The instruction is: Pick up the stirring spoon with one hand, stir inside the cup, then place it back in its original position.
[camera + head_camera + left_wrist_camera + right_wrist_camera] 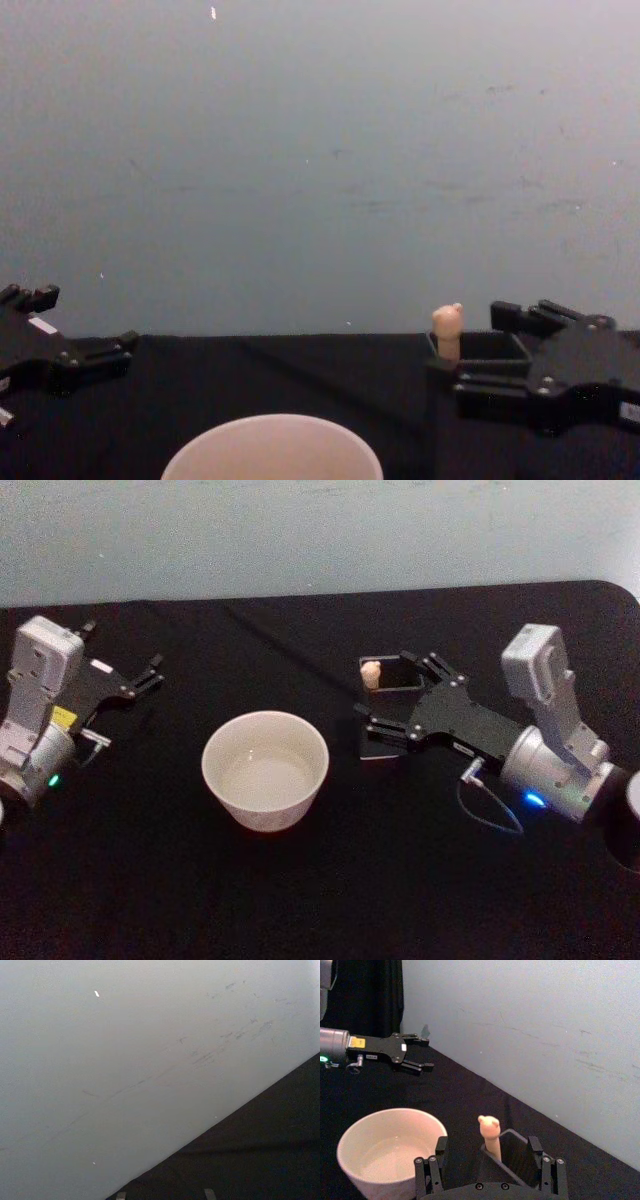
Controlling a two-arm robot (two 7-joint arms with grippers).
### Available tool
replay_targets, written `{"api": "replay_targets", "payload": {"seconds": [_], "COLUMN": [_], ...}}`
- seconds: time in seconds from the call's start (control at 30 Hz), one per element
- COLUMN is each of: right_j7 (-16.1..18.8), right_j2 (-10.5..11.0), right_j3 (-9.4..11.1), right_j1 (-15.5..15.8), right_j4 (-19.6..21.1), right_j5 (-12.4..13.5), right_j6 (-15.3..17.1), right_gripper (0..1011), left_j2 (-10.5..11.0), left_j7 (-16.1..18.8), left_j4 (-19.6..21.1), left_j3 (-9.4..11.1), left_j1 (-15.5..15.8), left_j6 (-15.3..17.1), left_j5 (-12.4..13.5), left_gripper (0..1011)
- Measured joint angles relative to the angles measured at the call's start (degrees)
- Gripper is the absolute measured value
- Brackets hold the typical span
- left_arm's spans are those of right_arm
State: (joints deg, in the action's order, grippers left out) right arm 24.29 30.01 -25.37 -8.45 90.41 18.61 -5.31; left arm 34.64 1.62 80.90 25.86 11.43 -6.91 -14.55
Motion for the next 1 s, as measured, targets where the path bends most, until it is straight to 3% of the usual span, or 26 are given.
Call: {"api": "replay_targets", "payload": {"seconds": [0.13,0.4,1.0], "right_j7": [-0.5,-0.3,1.2], "right_j2": [-1.8,-4.0,-6.9], "right_j3": [-0.3,-0.1,0.7], "right_j1": [-1.5,-2.9,-4.1], "right_j4": [-2.0,-4.1,-6.6], "right_j5": [-1.8,-2.9,-5.2], "right_j6": [0.0,0.0,0.4], "right_gripper": [1000,1000,1002], "left_j2": [0.0,0.0,0.0], "left_j7": [0.0,0.0,0.0], "left_j4": [0.0,0.0,0.0], "left_j3": [0.0,0.0,0.0], "left_j1": [0.0,0.0,0.0], "left_j6": [0.0,0.0,0.0], "left_j5": [0.0,0.0,0.0], "left_gripper": [1001,1001,1001]}}
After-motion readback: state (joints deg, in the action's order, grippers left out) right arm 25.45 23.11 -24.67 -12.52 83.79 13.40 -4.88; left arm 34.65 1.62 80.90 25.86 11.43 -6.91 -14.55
